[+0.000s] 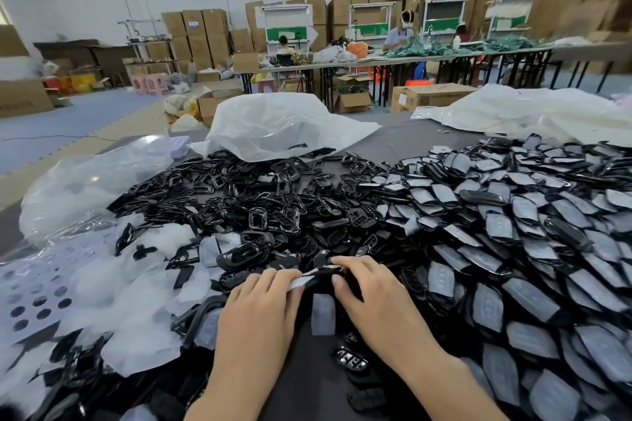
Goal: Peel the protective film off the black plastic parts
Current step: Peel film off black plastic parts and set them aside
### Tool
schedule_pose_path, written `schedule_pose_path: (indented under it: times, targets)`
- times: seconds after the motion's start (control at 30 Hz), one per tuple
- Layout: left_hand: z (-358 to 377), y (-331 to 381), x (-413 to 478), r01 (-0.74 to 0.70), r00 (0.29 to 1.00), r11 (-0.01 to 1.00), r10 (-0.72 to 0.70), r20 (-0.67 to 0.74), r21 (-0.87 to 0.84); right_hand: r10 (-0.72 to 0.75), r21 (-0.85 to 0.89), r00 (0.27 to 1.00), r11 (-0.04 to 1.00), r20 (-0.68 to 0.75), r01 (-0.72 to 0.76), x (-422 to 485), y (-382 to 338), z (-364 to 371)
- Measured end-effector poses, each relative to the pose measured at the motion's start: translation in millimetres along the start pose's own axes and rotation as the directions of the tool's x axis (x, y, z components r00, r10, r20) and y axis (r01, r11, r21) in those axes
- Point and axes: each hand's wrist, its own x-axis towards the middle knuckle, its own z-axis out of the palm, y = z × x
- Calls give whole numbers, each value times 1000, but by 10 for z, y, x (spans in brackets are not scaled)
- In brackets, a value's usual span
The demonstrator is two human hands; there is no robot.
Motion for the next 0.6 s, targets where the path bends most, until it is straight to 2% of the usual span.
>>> schedule_pose_path:
  times: [0.17, 0.3, 0.37, 0.5, 0.6]
  targets:
    - [-70, 31, -1, 62, 998, 985, -61, 8, -163, -100, -40, 995, 994, 9, 100, -37, -46, -33]
    - [-100, 46, -17, 65, 998, 957, -57, 37, -281, -186, -5, 977, 982, -106, 186, -19, -79, -48]
    - [-123, 38, -13, 112, 993, 930, -90, 78, -351, -177, 18, 972, 983, -157, 182, -14, -93, -58]
    - [-166, 22, -27, 175, 984, 850, -142, 105, -498, -80, 217, 984, 970, -160, 114, -33, -129, -72]
    - [-189, 29, -24, 242, 966, 776, -248, 71, -582, 8, 432, 994, 901, -109, 40, -67, -129, -90]
